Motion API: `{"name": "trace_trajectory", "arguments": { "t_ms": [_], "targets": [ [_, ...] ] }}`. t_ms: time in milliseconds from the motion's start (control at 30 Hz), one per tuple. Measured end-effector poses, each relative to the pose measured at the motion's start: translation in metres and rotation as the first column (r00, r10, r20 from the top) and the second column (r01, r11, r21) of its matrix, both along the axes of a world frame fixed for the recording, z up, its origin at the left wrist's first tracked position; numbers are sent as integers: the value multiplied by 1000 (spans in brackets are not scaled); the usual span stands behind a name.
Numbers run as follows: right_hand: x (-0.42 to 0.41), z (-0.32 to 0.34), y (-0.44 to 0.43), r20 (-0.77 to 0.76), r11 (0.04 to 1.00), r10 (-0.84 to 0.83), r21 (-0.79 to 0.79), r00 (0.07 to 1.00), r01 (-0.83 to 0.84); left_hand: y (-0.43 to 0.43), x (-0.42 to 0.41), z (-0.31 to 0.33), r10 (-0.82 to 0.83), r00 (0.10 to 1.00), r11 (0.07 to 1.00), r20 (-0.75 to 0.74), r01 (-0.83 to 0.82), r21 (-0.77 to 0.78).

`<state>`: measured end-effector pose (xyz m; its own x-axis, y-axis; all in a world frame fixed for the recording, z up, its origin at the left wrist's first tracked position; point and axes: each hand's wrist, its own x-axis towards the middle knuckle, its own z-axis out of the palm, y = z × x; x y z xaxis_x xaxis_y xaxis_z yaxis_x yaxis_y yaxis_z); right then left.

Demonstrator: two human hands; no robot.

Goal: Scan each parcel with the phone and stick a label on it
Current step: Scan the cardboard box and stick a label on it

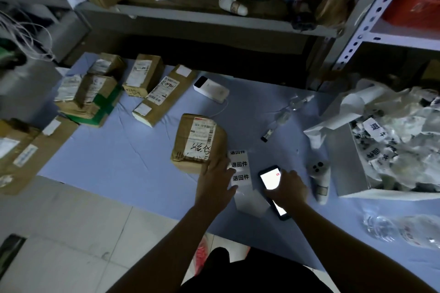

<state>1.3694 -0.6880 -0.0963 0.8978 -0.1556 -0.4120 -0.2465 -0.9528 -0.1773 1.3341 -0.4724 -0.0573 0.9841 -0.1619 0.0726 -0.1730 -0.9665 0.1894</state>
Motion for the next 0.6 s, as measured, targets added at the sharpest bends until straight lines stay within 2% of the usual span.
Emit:
{"name": "trace_trajectory", "arguments": {
  "t_ms": [67, 100, 133, 167, 200, 267, 300, 333, 467, 600],
  "targets": [
    [-3, -1, 3, 67, 994, 91, -69, 994, -86, -8, 3, 1, -21, 999, 987, -39, 27, 161],
    [-4, -1, 6, 147, 988, 150, -67, 978, -141, -12, 3, 1, -32, 998, 975, -55, 43, 217],
    [-6, -1, 10, 254, 981, 191, -8, 948, -195, -16, 3, 1, -48, 997, 965, -64, 63, 253],
    [-8, -2, 15, 362, 960, 187, 129, 913, -247, -19, 3, 0, -66, 996, 960, -66, 81, 269],
    [-10, -1, 21, 400, 902, 130, 332, 907, -276, -20, 2, -1, -72, 995, 958, -62, 87, 272],
    [-14, 7, 31, 174, 732, 92, 655, 980, -185, -25, 1, 1, -40, 997, 964, -64, 56, 261],
    [-15, 8, 34, 70, 675, 101, 728, 992, -120, -27, 1, 2, -23, 997, 966, -71, 41, 255],
    [-16, 6, 35, 46, 655, 90, 750, 995, -94, -28, 1, 3, -20, 996, 967, -82, 40, 252],
    [-13, 7, 36, 128, 627, 80, 765, 988, -150, -31, -3, 3, -65, 993, 950, -98, 91, 298],
    [-4, 15, 30, 170, 602, 83, 777, 982, -185, -34, 1, 10, -45, 994, 962, -97, 69, 264]
  ]
}}
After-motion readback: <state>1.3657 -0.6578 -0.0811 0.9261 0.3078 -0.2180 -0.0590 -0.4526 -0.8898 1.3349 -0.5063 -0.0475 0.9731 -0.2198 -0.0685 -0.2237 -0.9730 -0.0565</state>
